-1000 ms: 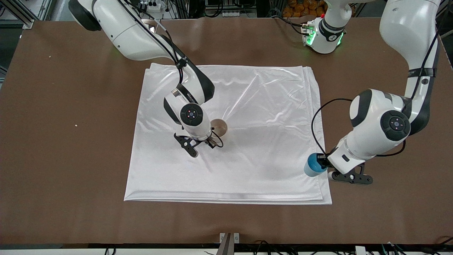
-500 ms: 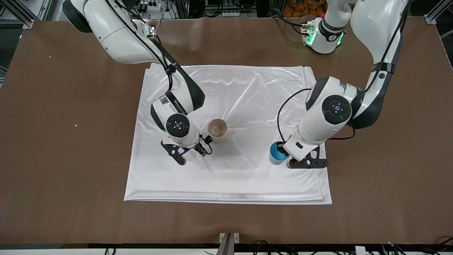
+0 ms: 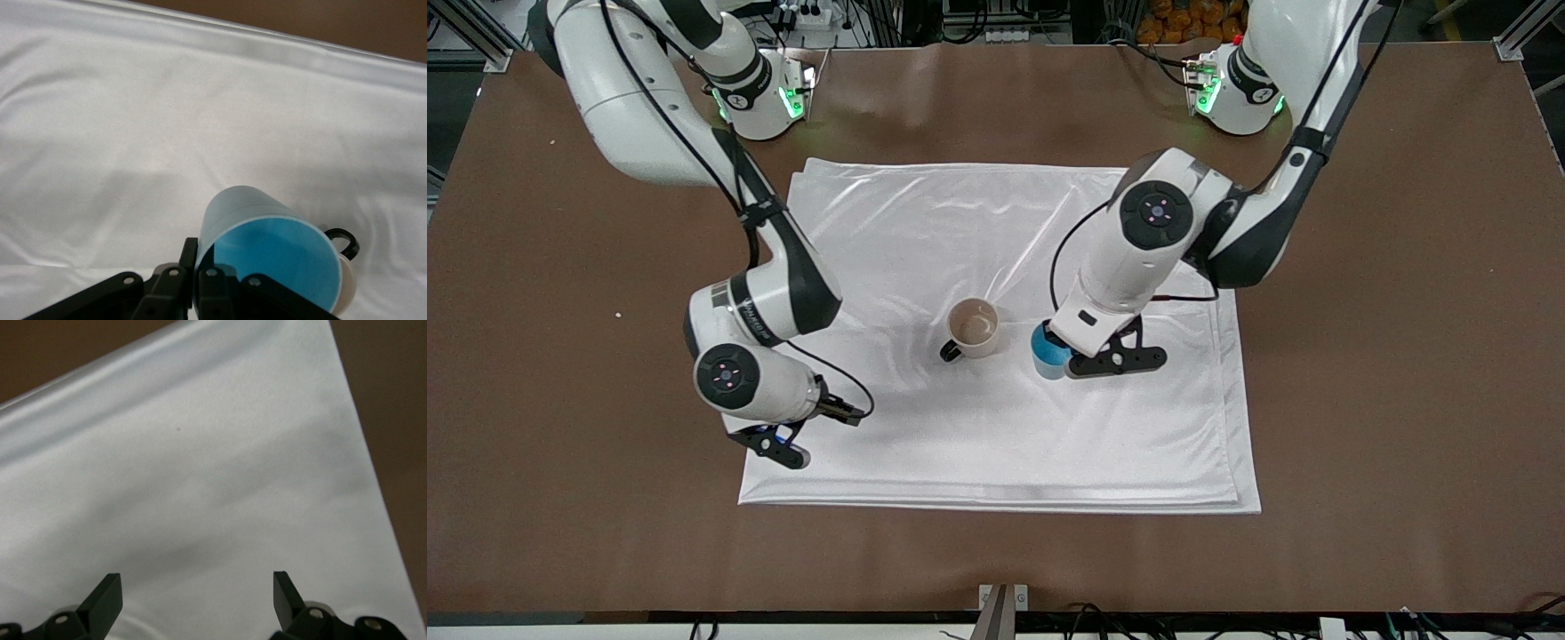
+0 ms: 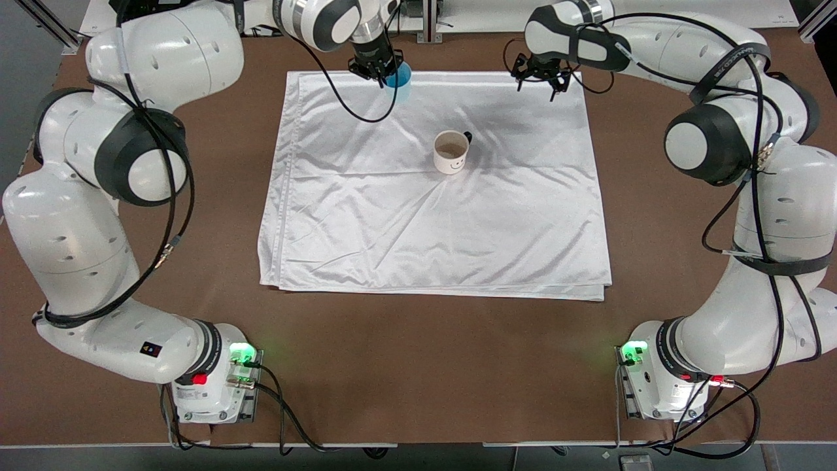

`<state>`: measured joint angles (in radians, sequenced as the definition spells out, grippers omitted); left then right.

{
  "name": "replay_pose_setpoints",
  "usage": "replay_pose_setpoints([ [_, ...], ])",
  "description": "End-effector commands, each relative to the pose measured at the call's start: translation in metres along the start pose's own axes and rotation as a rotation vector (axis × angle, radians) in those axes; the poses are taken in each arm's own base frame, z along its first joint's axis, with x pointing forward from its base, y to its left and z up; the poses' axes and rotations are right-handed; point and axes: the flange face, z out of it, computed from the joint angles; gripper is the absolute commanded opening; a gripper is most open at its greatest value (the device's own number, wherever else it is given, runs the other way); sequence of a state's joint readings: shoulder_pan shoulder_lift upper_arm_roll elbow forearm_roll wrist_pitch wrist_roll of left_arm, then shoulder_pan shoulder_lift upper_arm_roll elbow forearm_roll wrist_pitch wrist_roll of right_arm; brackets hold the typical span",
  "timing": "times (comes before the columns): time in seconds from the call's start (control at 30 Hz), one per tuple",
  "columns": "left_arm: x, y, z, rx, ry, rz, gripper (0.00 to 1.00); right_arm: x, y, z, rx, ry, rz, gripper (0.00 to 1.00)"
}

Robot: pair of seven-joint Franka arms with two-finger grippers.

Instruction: Place blue cup into white mug on cloth

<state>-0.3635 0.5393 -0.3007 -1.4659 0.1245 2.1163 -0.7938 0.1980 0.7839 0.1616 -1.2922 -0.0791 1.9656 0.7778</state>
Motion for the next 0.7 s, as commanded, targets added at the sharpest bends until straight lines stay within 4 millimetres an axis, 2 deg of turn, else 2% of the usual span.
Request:
replay_pose_setpoints([
  [0.0,-0.011,0.023,0.002,0.031,0.039,-0.03,0.0,0.014,0.025,-0.021,0.019,-0.014,-0.099,1.0],
  [0.27,-0.043,0.066,0.018,0.012,0.06,-0.082,0.0,0.018,0.064,-0.013,-0.034,-0.058,-0.205,1.0],
  [0.37,-0.052,0.08,0.023,0.011,0.067,-0.07,0.0,0.021,0.086,-0.011,-0.032,-0.057,-0.232,1.0],
  [0.57,-0.058,0.092,0.038,-0.006,0.067,-0.049,0.0,-0.004,0.123,-0.021,-0.042,-0.044,-0.292,1.0],
  [0.67,-0.075,0.107,0.05,-0.015,0.064,-0.022,0.0,-0.021,0.139,-0.016,-0.042,-0.029,-0.308,1.0],
])
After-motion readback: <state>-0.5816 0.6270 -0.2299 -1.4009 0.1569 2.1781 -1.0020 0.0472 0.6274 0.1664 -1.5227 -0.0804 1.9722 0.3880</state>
